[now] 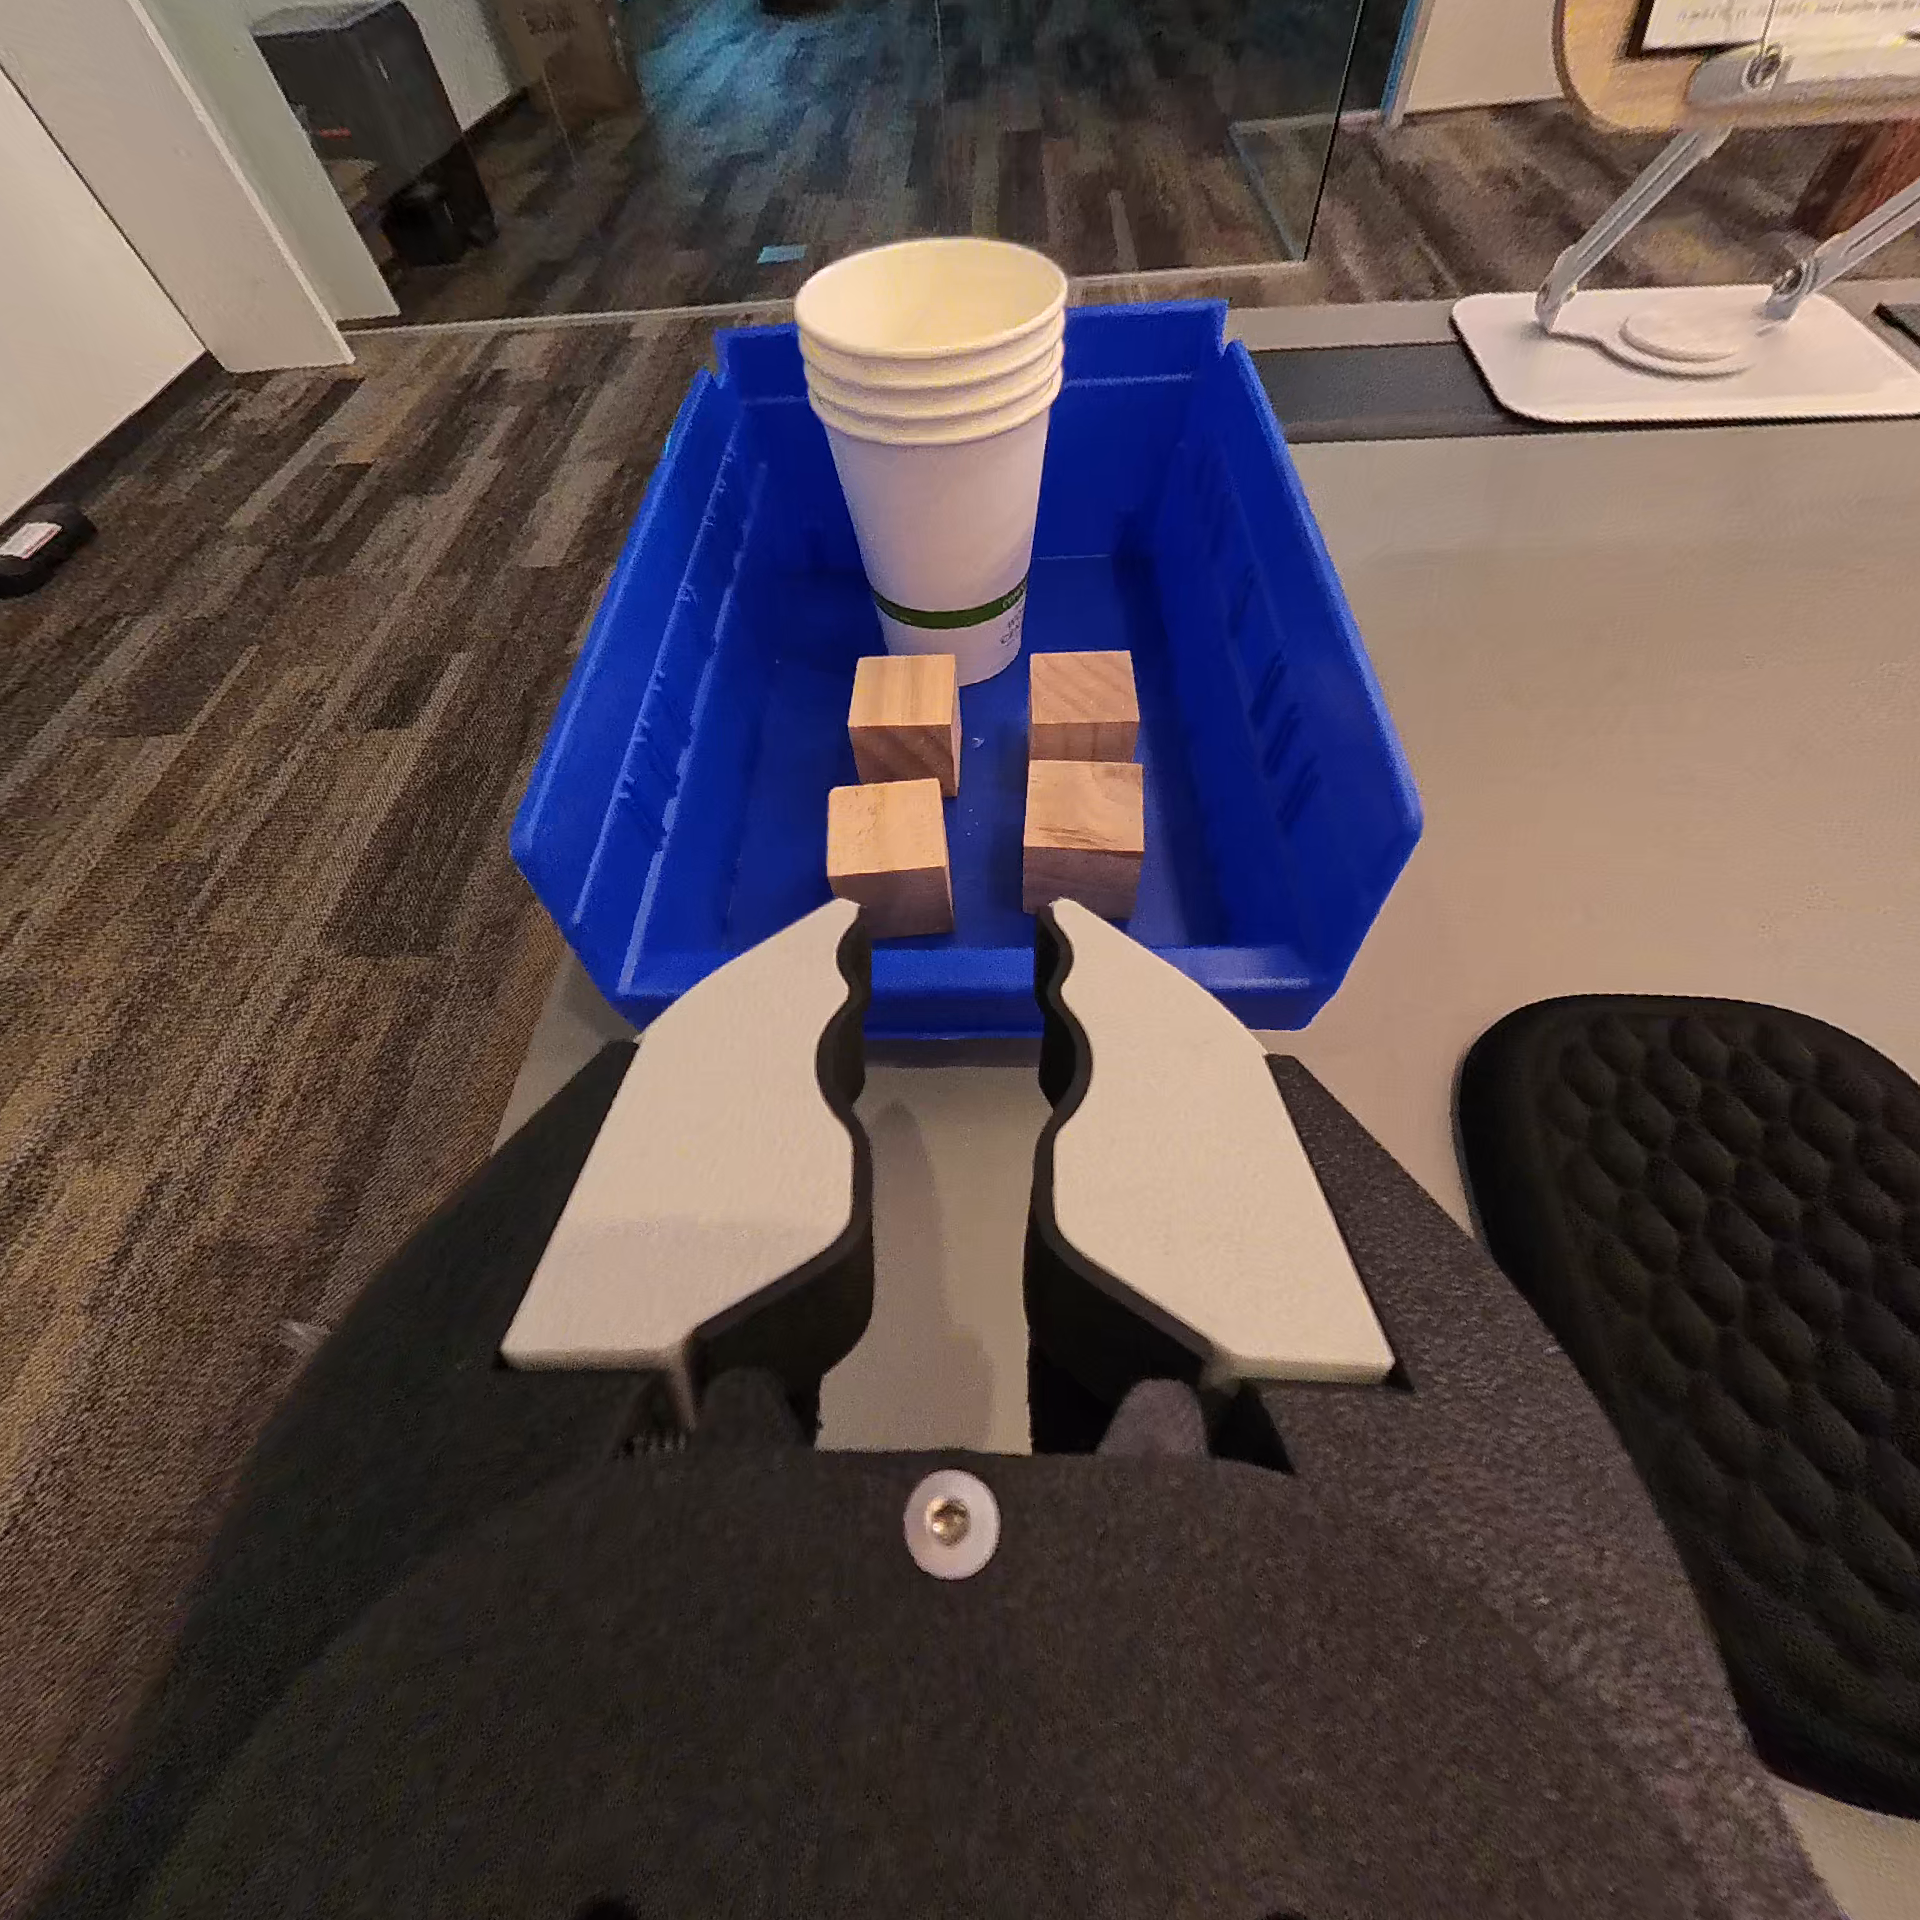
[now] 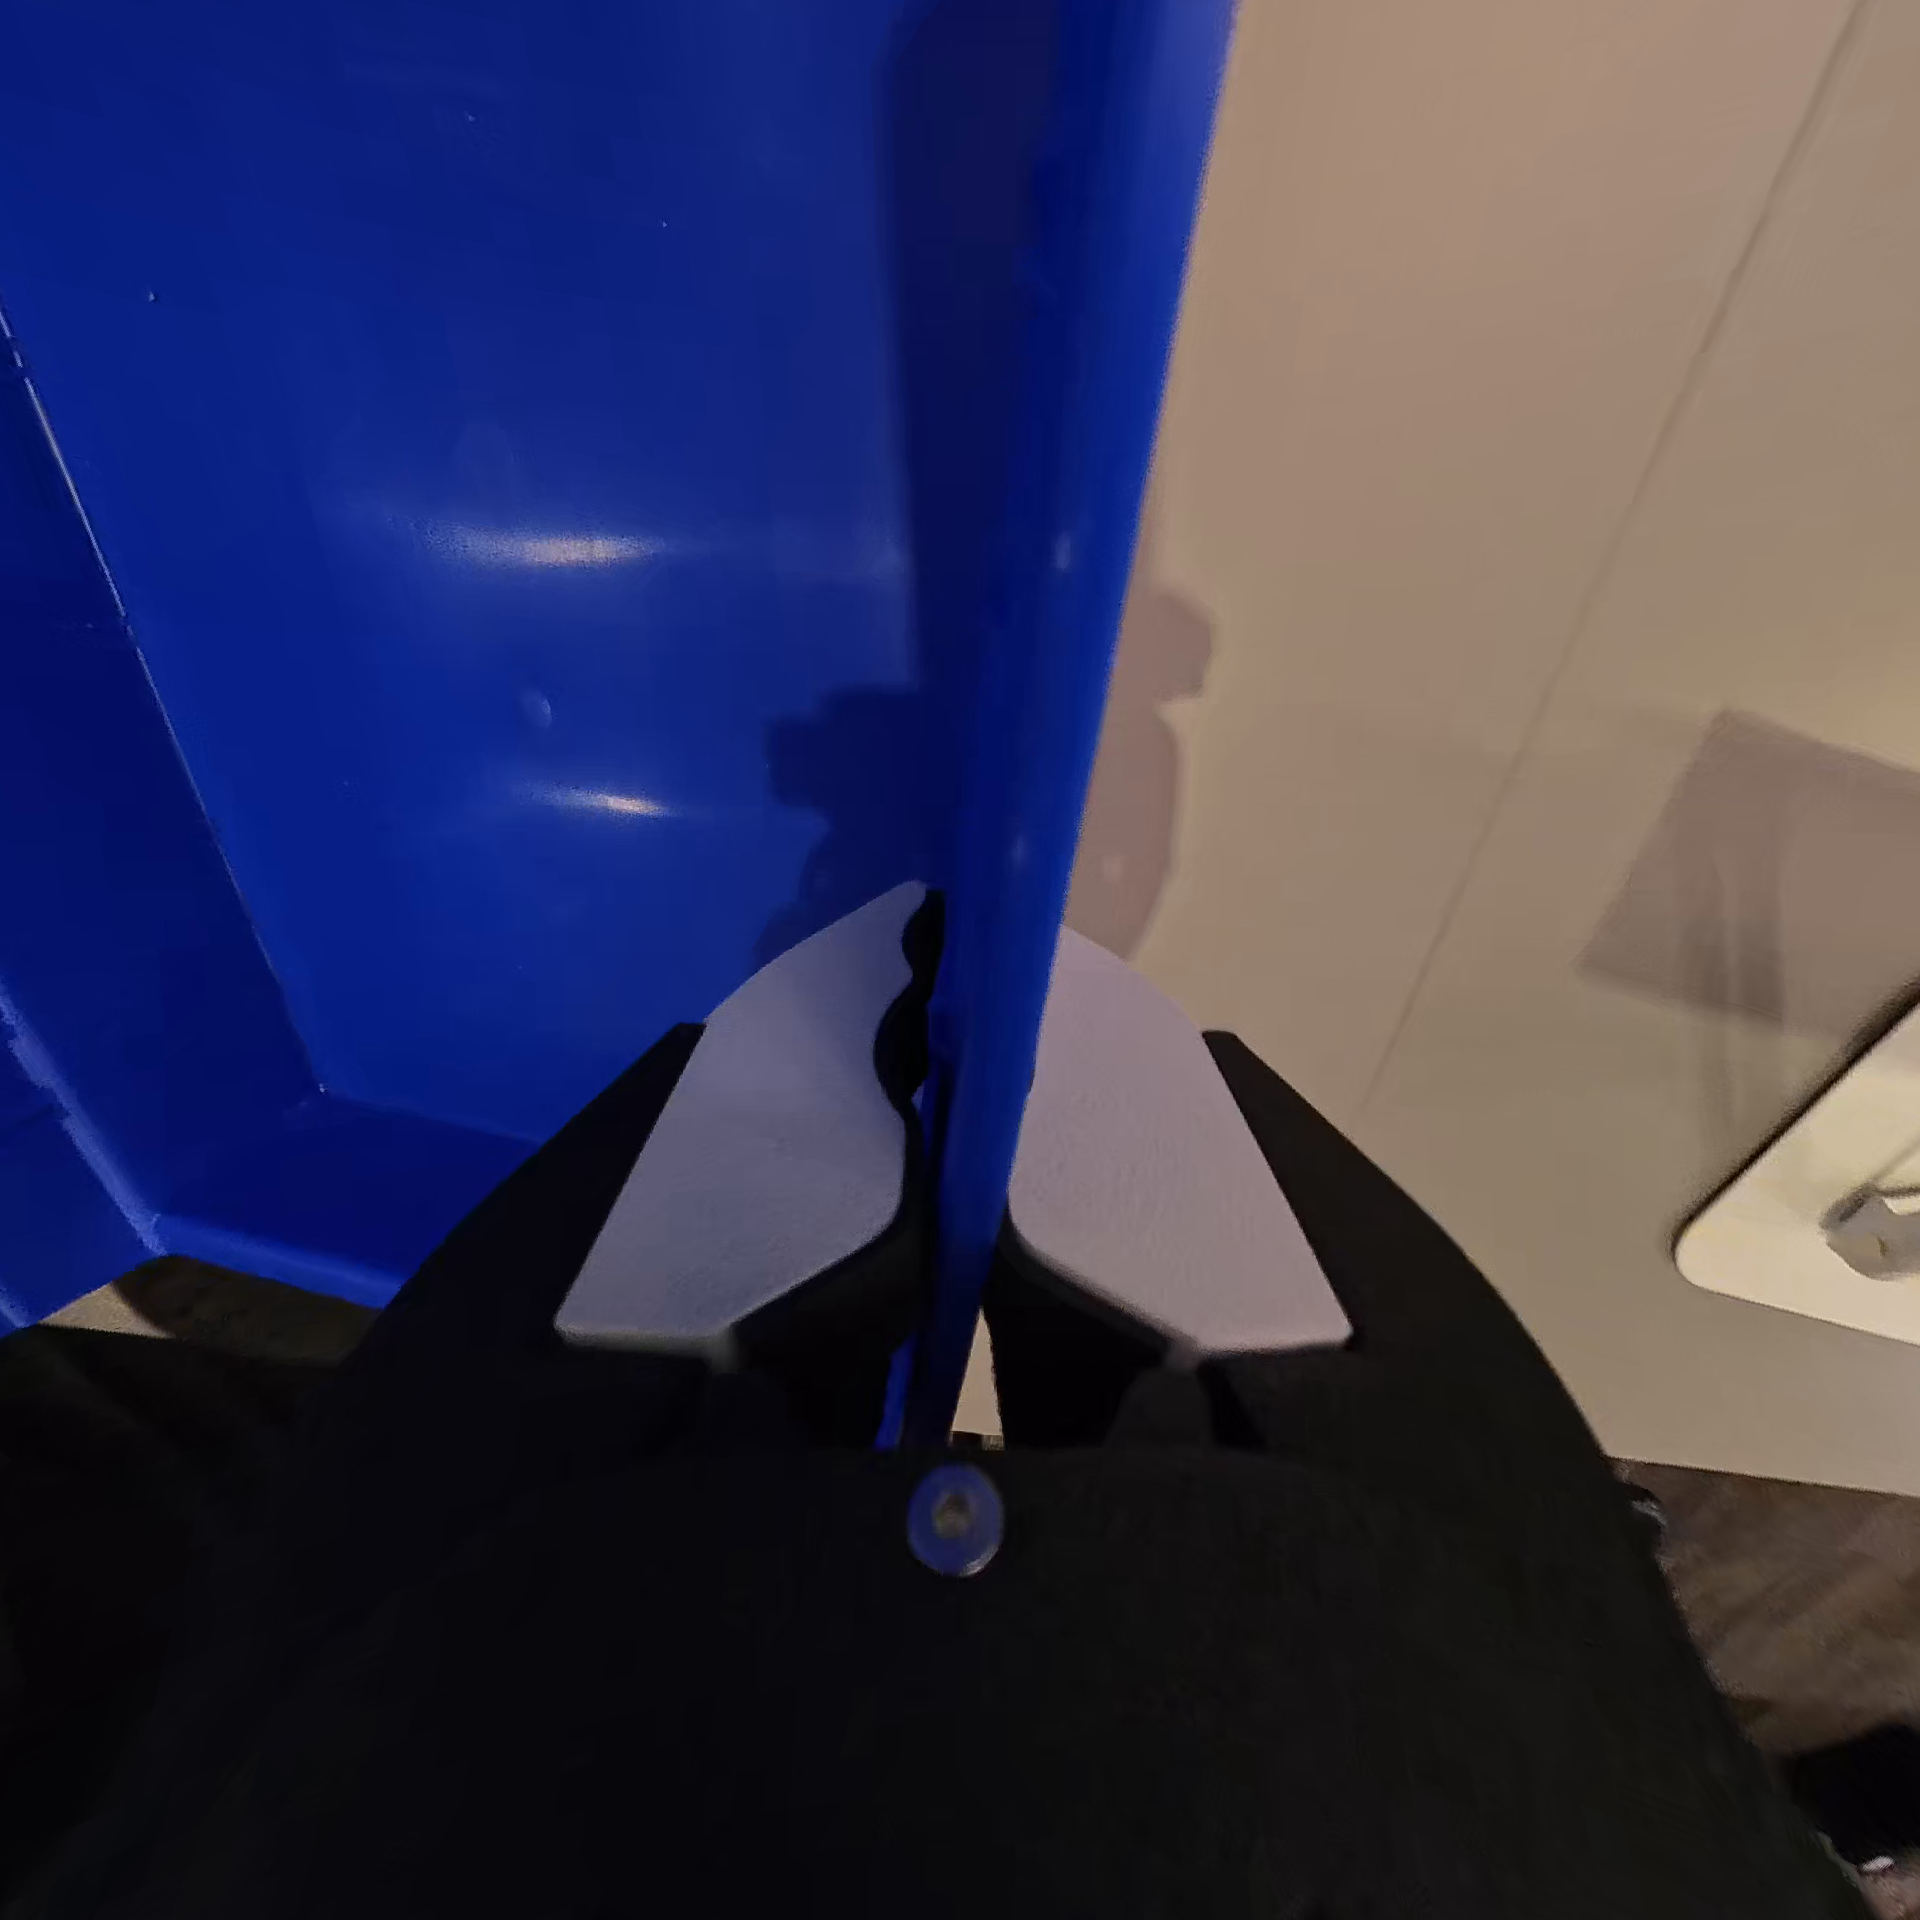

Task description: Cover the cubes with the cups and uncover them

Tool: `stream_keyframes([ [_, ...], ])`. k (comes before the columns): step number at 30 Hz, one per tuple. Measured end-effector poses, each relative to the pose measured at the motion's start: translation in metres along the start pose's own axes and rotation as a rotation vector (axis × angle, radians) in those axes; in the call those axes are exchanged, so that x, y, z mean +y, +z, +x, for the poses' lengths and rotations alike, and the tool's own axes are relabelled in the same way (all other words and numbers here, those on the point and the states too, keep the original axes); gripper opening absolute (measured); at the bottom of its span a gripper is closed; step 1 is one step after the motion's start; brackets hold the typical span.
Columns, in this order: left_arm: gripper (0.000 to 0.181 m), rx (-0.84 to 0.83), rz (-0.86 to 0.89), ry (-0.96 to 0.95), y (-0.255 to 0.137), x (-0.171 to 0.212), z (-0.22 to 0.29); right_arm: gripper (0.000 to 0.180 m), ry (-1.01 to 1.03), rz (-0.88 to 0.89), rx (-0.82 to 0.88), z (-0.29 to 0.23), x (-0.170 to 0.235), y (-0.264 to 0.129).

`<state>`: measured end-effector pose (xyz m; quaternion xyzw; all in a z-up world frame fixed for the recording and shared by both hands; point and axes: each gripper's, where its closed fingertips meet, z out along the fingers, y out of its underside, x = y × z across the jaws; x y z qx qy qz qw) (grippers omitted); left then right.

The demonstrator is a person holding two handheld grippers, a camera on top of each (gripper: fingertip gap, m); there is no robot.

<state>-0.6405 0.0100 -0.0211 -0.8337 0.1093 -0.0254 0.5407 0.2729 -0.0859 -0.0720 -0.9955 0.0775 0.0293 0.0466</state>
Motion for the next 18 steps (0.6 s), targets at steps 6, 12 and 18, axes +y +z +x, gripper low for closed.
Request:
stream_keyframes([
  [6,0.028,-0.020,-0.003,0.030,-0.001,-0.014,0.014,0.005,0.059,-0.029,-0.084,0.047,0.020,0.028],
  [12,0.028,-0.050,-0.018,0.084,-0.003,-0.022,0.027,0.005,0.015,-0.045,-0.126,0.064,0.020,0.048],
  [18,0.027,-0.037,-0.017,0.080,0.000,-0.026,0.037,0.005,-0.031,-0.076,-0.112,0.074,0.026,0.058],
])
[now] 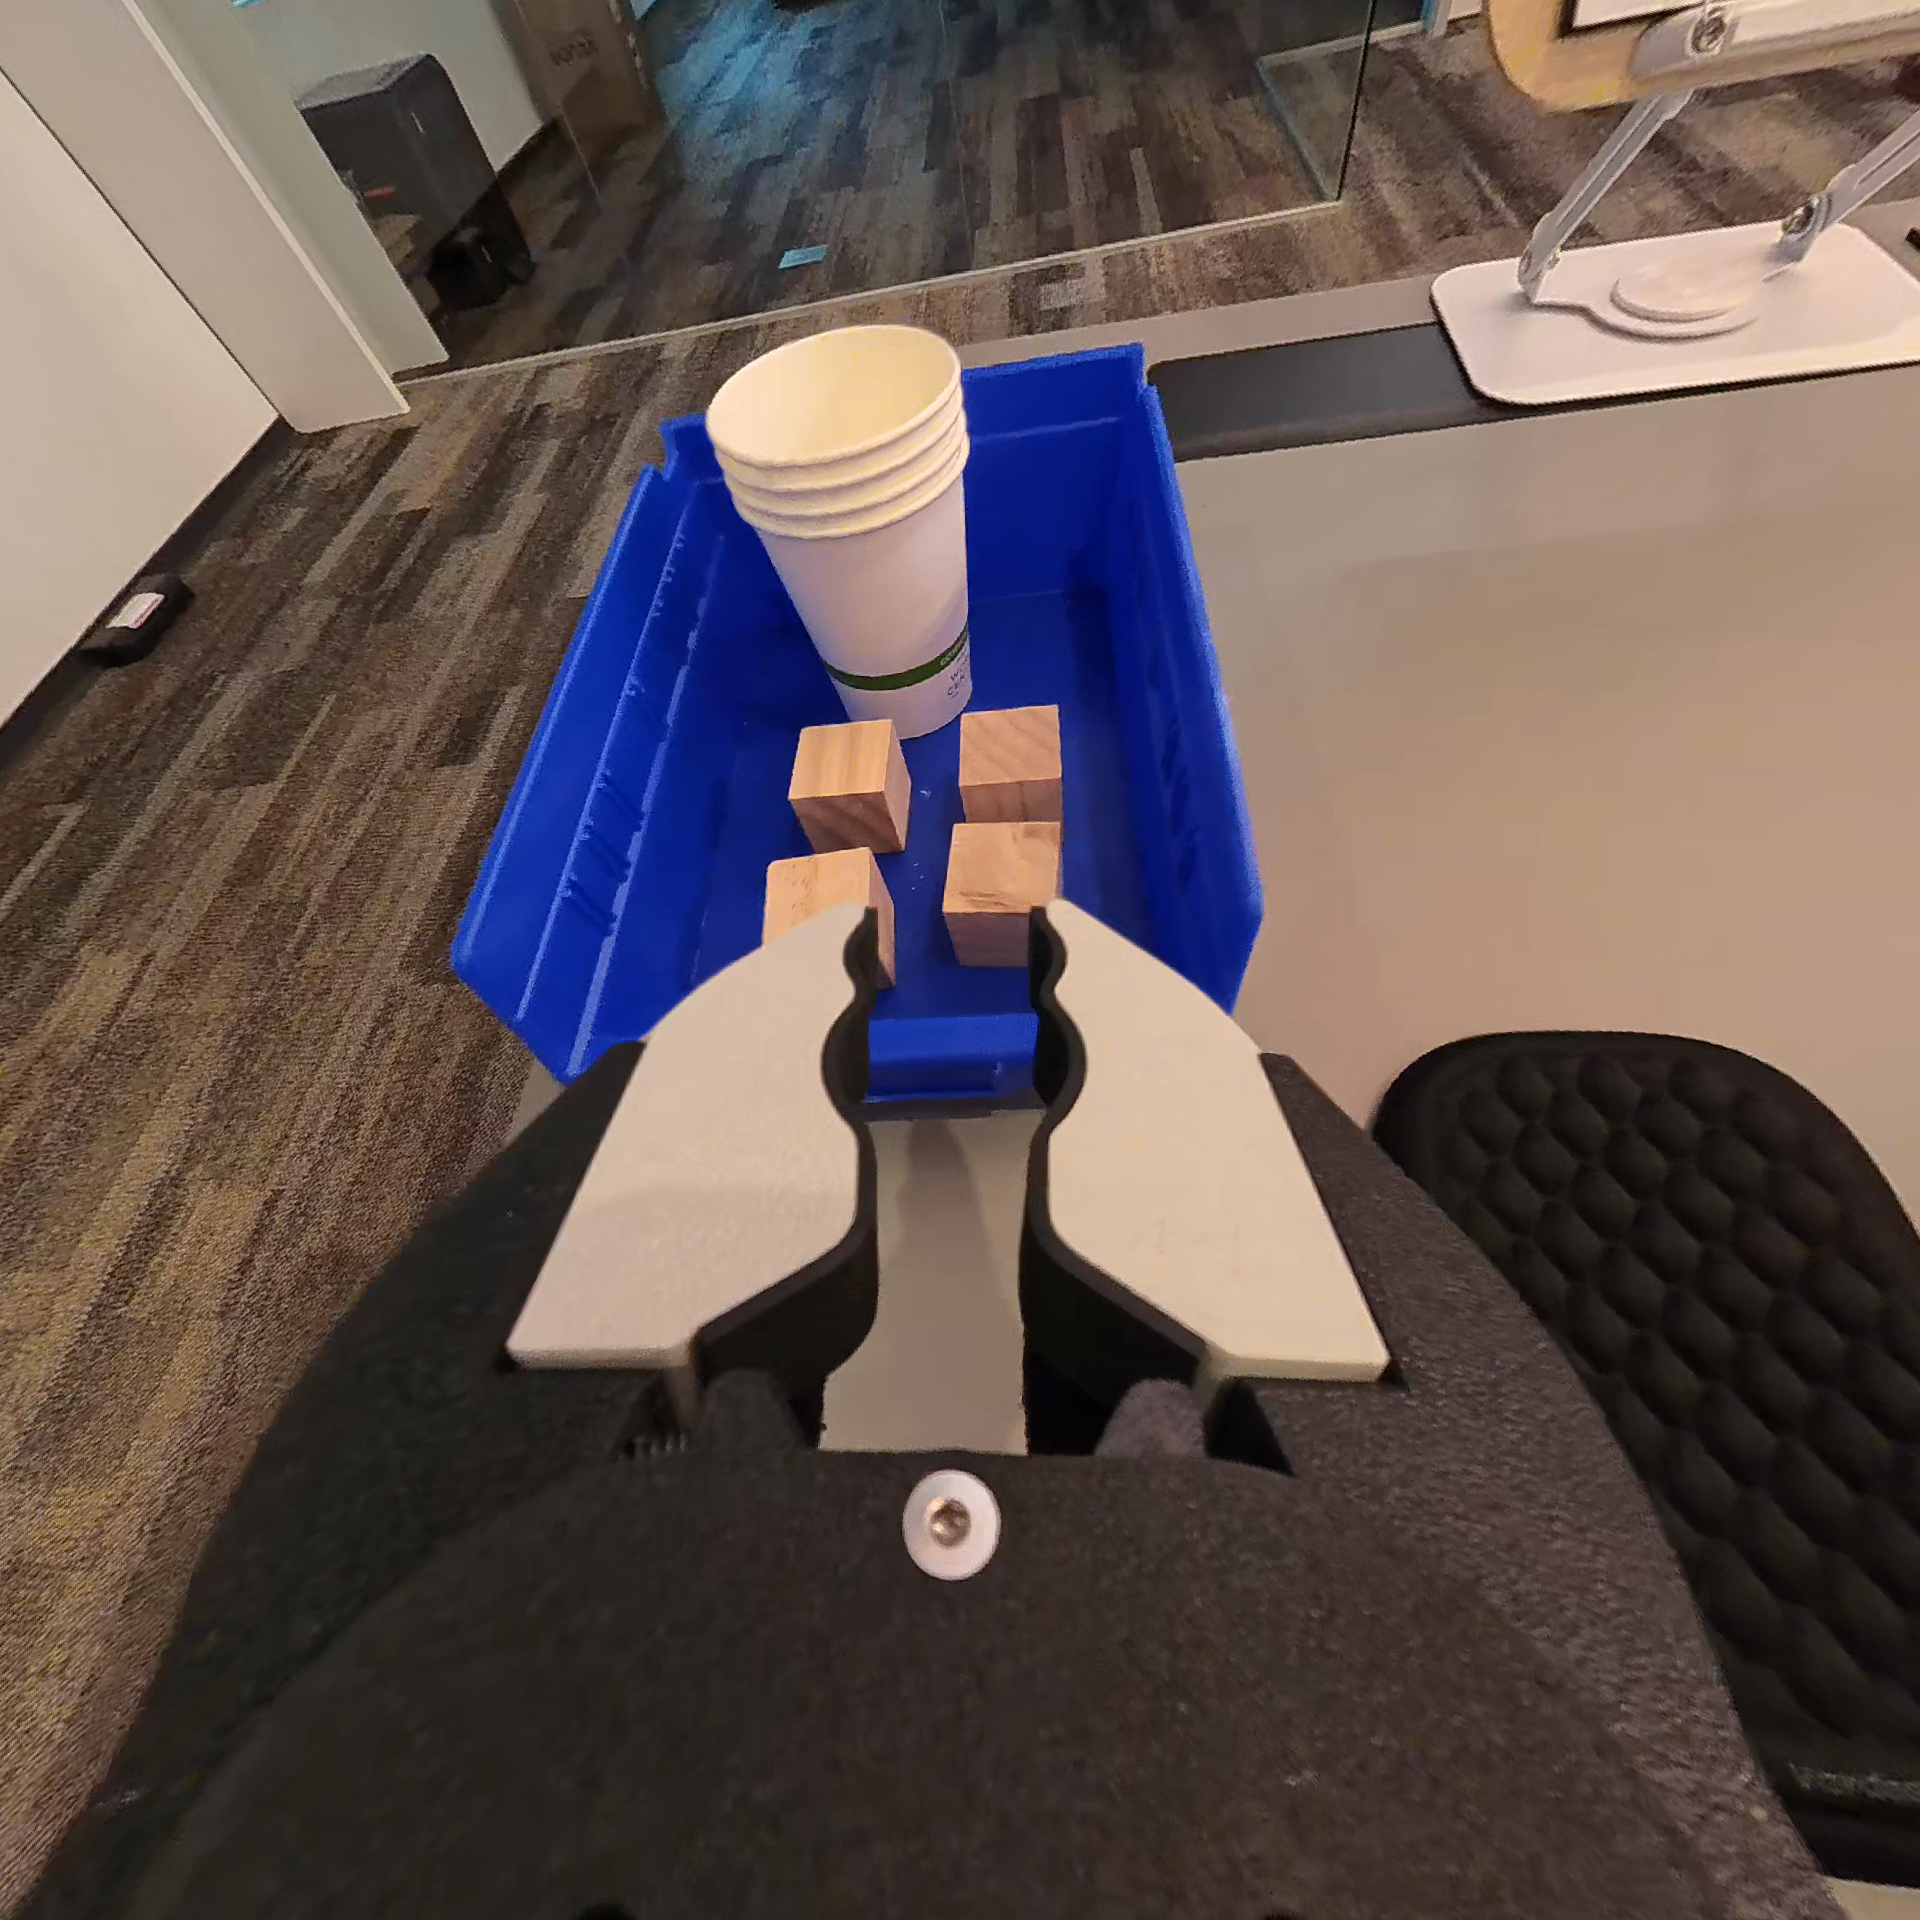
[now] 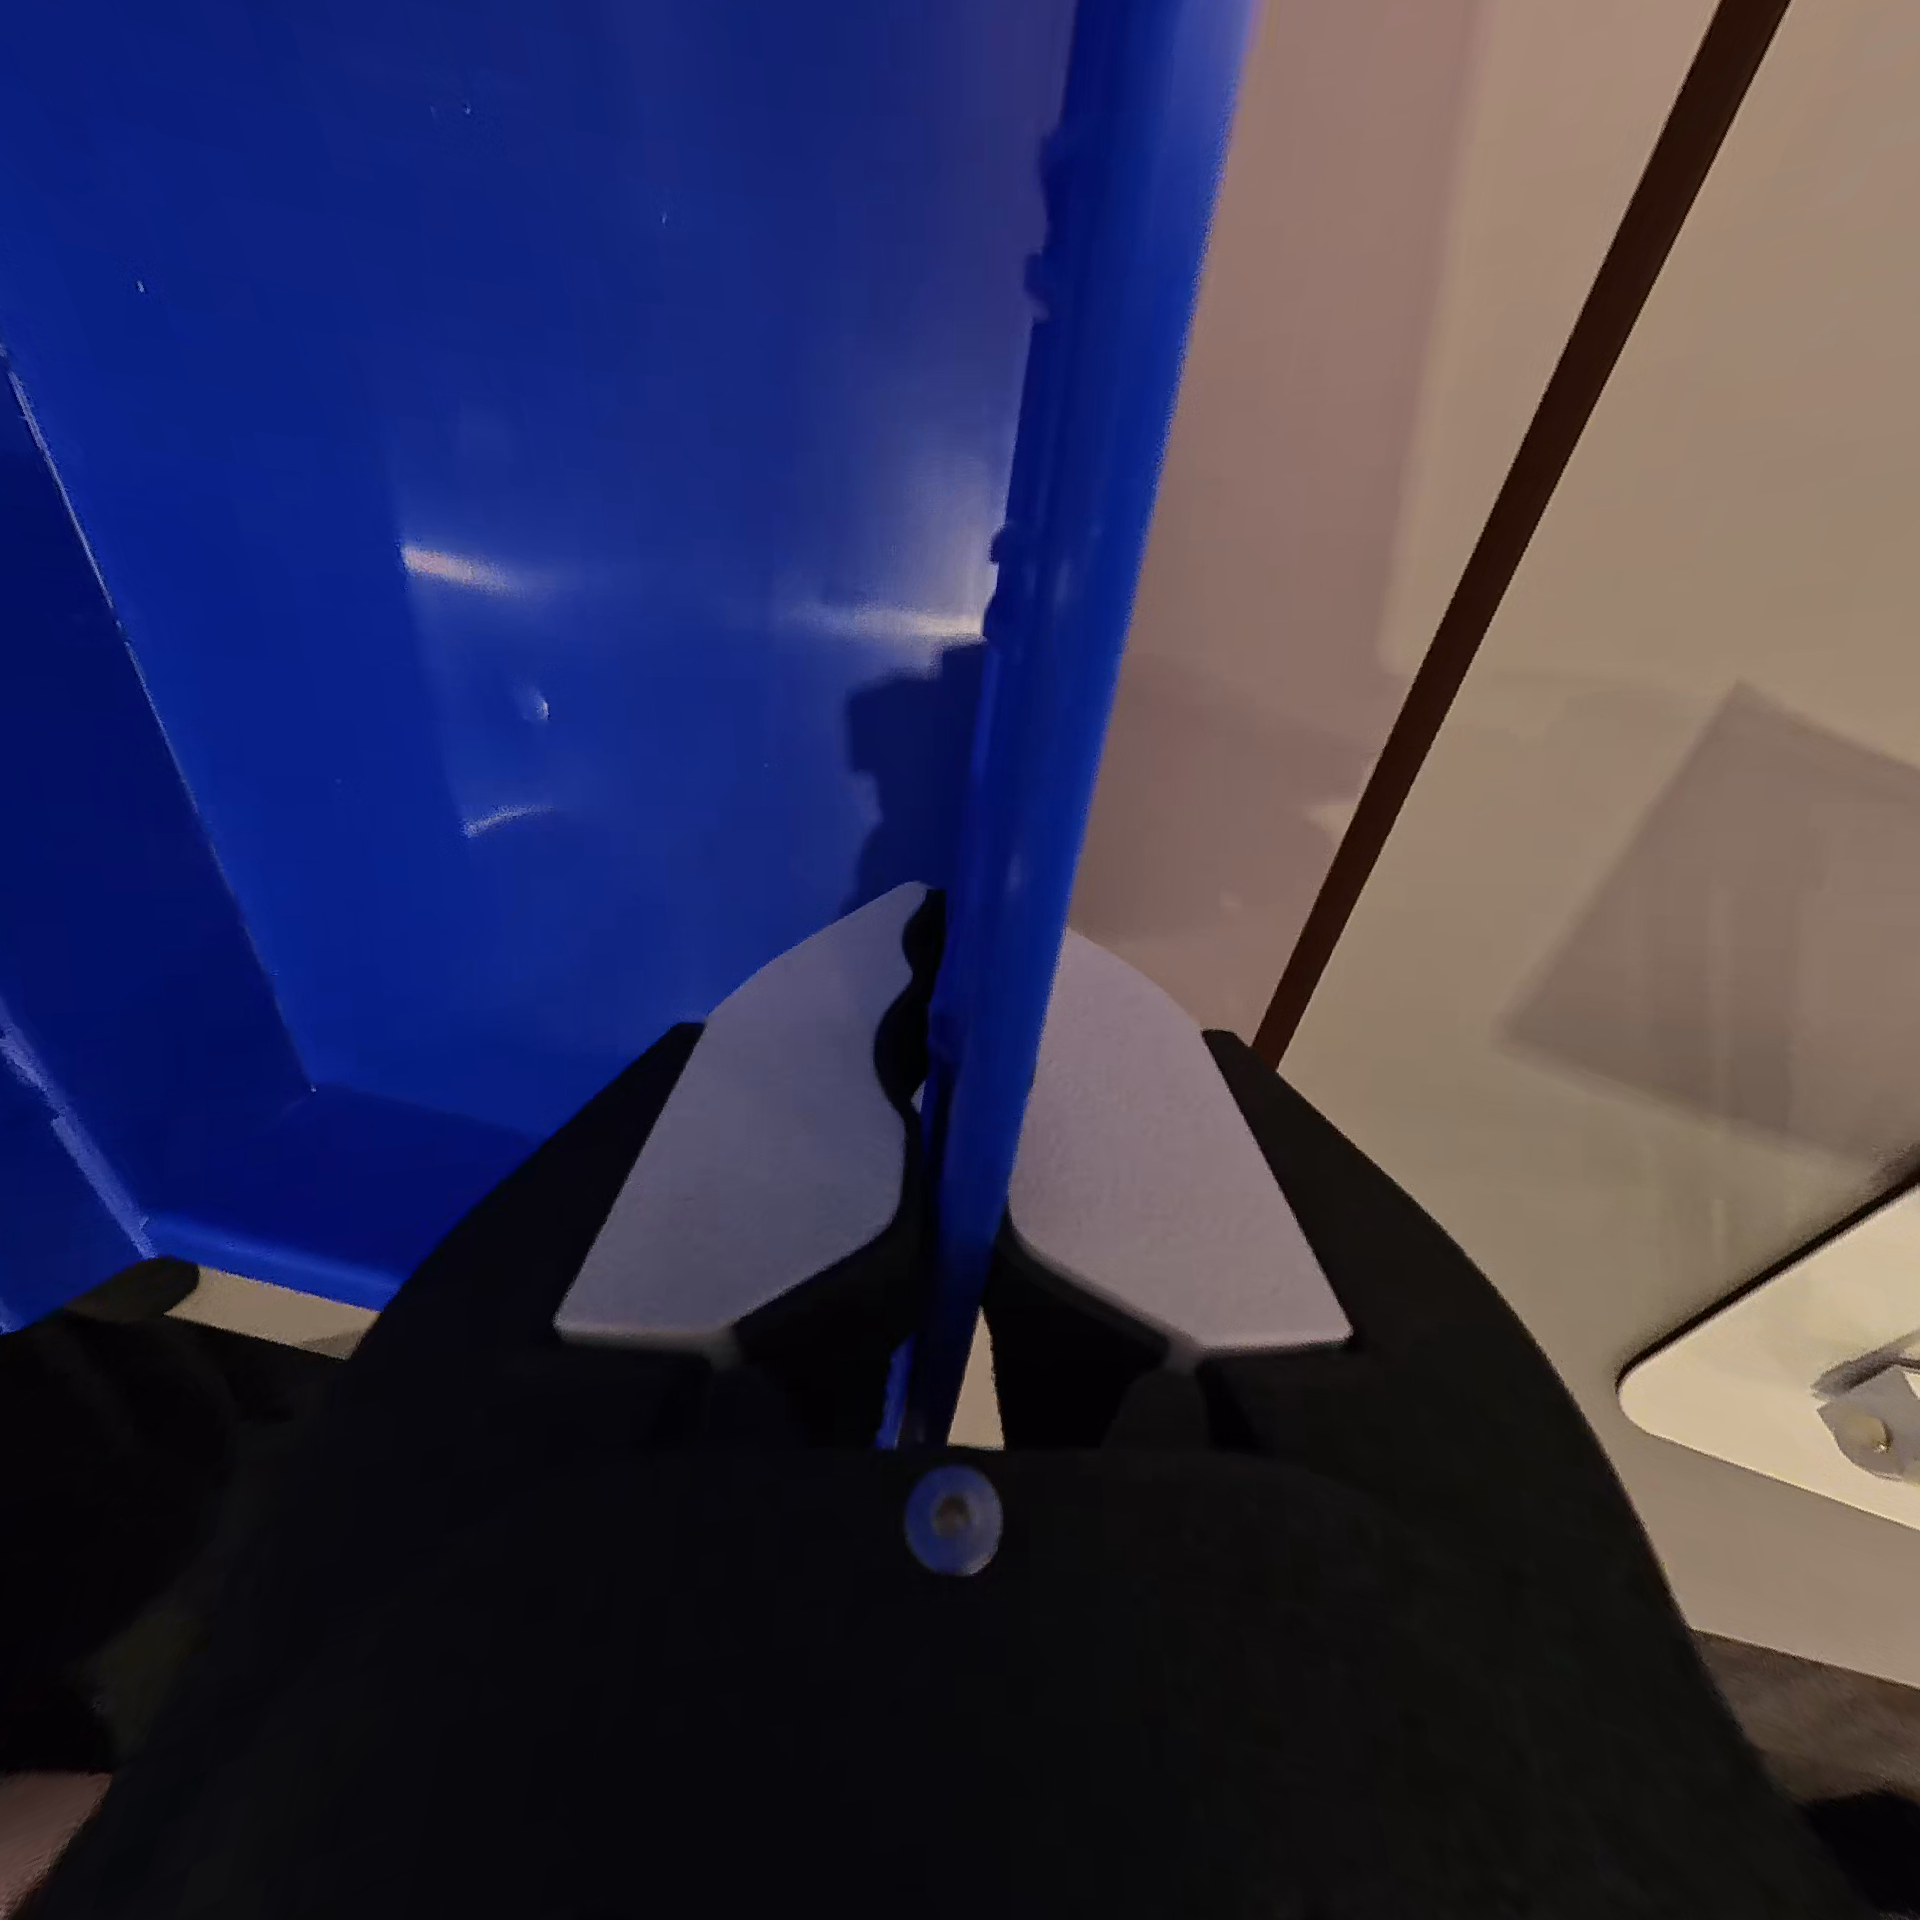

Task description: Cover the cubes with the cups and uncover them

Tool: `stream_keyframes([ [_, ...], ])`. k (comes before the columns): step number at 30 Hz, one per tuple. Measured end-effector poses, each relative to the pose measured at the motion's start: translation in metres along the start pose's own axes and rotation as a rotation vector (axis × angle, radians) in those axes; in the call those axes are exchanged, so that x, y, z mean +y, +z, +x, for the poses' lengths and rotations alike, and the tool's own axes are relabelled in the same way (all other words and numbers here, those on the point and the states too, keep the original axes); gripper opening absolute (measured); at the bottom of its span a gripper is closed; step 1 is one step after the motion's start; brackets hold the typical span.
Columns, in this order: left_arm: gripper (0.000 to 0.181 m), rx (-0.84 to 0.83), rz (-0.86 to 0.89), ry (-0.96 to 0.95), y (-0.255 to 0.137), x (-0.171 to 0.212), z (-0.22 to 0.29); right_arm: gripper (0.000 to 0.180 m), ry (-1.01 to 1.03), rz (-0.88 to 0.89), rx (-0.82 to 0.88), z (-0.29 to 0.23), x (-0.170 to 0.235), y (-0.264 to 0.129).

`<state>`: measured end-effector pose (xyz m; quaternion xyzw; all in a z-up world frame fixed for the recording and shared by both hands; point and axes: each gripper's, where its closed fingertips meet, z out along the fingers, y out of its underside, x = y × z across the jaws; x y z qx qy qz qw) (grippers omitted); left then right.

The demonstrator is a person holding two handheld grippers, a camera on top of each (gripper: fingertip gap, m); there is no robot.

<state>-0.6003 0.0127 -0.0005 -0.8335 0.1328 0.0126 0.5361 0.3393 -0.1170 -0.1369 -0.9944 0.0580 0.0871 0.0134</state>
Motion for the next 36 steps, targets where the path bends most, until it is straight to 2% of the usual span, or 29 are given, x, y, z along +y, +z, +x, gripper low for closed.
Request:
stream_keyframes([
  [11,0.026,0.011,-0.008,0.014,0.000,0.002,0.009,0.006,-0.030,0.024,0.001,0.010,0.005,0.002],
  [12,0.026,0.014,-0.006,0.003,0.001,0.002,0.009,0.010,-0.038,0.041,-0.005,0.008,0.005,0.000],
  [13,0.026,0.019,-0.004,-0.007,0.001,0.003,0.009,0.023,-0.039,0.075,-0.016,0.006,0.001,-0.002],
  [14,0.026,0.025,-0.001,-0.015,0.000,0.002,0.009,0.030,-0.035,0.113,-0.021,0.004,-0.002,-0.007],
  [15,0.026,0.030,0.003,-0.017,-0.001,0.001,0.010,0.030,-0.030,0.150,-0.011,0.005,-0.006,-0.014],
  [18,0.028,0.027,0.021,-0.004,-0.006,-0.004,0.009,0.034,-0.052,0.267,0.071,0.006,-0.016,-0.046],
  [21,0.035,0.041,0.051,-0.002,-0.012,-0.014,0.009,0.036,-0.110,0.442,0.227,0.000,-0.029,-0.100],
  [26,0.052,0.087,0.170,-0.022,-0.017,-0.046,0.008,0.044,-0.269,0.894,0.385,-0.072,-0.057,-0.208],
  [28,0.050,0.125,0.250,-0.052,-0.018,-0.062,0.010,0.047,-0.356,1.097,0.319,-0.125,-0.065,-0.237],
  [31,0.039,0.224,0.348,-0.093,-0.015,-0.081,0.014,0.052,-0.516,1.304,-0.029,-0.223,-0.069,-0.250],
  [34,0.036,0.259,0.317,-0.031,-0.001,-0.087,0.013,0.062,-0.625,1.304,-0.229,-0.285,-0.073,-0.234],
  [36,0.031,0.273,0.275,0.055,0.008,-0.090,0.013,0.051,-0.690,1.302,-0.324,-0.322,-0.077,-0.223],
])
